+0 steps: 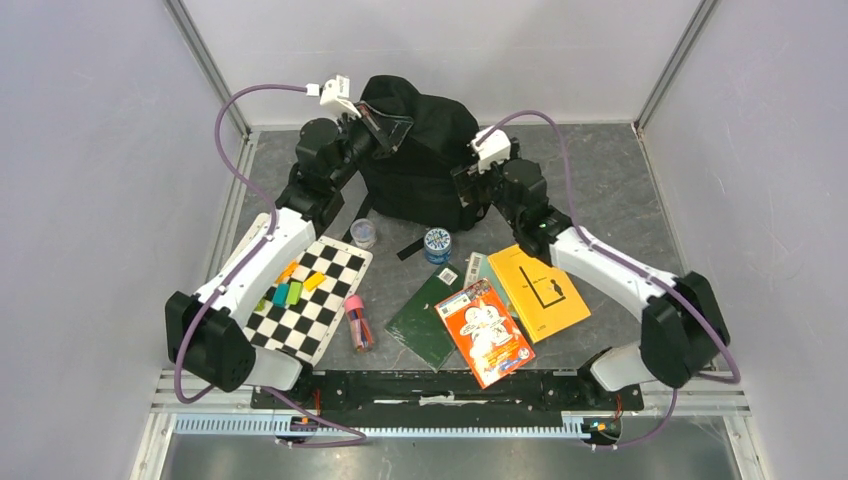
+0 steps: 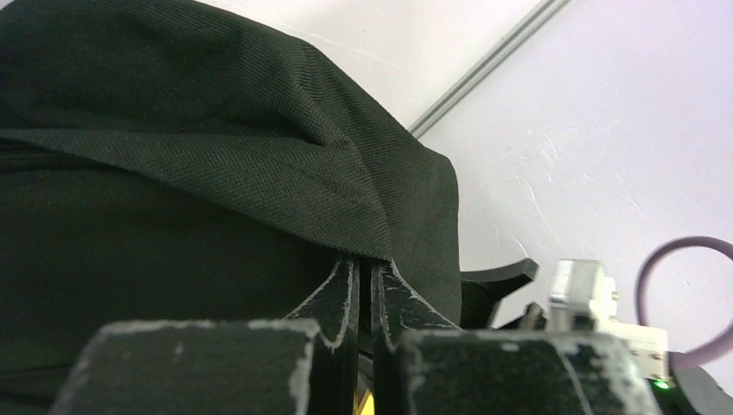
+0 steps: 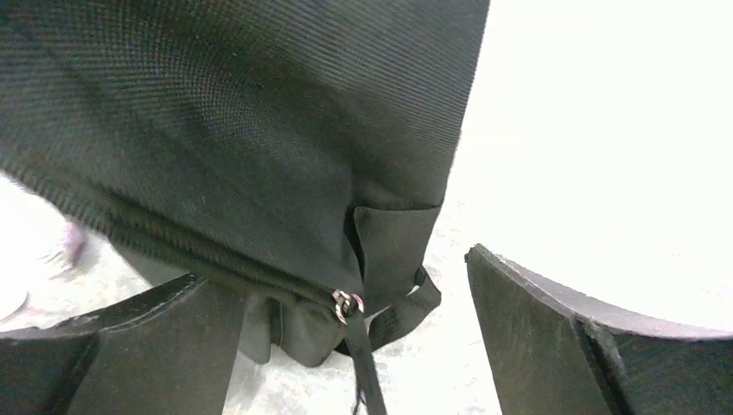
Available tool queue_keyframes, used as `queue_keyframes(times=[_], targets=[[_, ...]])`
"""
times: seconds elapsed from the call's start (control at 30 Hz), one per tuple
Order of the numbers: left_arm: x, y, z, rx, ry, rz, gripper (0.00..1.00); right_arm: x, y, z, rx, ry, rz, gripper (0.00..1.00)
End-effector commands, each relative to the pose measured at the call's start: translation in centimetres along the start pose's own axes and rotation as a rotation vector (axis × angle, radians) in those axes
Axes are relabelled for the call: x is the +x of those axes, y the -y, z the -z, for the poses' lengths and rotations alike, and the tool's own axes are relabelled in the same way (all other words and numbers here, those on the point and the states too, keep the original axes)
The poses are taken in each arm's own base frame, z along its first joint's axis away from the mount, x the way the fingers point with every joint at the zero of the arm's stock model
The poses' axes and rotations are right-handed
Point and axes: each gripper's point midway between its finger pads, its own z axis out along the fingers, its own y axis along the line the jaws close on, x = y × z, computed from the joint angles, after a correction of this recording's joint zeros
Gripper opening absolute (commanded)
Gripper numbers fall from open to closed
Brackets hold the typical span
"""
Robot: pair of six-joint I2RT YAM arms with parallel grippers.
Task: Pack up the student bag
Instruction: Adjust the student bag at the center of the board.
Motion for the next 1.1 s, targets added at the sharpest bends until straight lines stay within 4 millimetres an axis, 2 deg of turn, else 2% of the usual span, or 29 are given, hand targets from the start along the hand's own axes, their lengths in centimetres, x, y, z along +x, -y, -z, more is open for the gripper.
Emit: queue_keyframes(times=[0.0,0.17,0.3,0.4,0.53,0.67,0.8,0.93,1.07], targets=[[-2.4,0.1,-0.2,-0.090,0.015,0.000,0.02,-3.5,0.1,3.3,-0.112,0.023,-0.103,0.98],[-2.0,-0.7,-0.4,-0.140,-0.019,-0.006,0.02,-1.6,0.5,5.9,-0.219,-0.038,-0.238,0.97],[-1.9,-0.9,-0.5,-0.146,-0.023,-0.017,0.02,0.5,0.6,7.2,-0.327,-0.083,-0.366,0.84],[-1.3,-1.3,-0.2,-0.160,-0.058,-0.037,0.02,1.4,0.6,7.7,-0.398,-0.101,-0.410,0.74],[-0.6,-2.3,0.5,-0.226,-0.106,-0.045,0.02,2.3,1.0,8.1,-0.506,-0.122,-0.511,0.65],[0.2,-2.1,0.7,-0.200,-0.114,-0.004,0.02,3.3,1.2,8.3,-0.532,-0.133,-0.546,0.64],[1.2,-2.3,0.6,-0.200,-0.150,0.015,0.02,3.4,0.6,8.3,-0.570,-0.129,-0.625,0.61],[1.7,-2.7,1.1,-0.215,-0.148,0.036,0.02,2.0,0.5,7.7,-0.599,-0.053,-0.677,0.55],[1.7,-3.0,1.3,-0.228,-0.136,0.041,0.02,2.4,0.3,6.8,-0.623,-0.071,-0.677,0.49]])
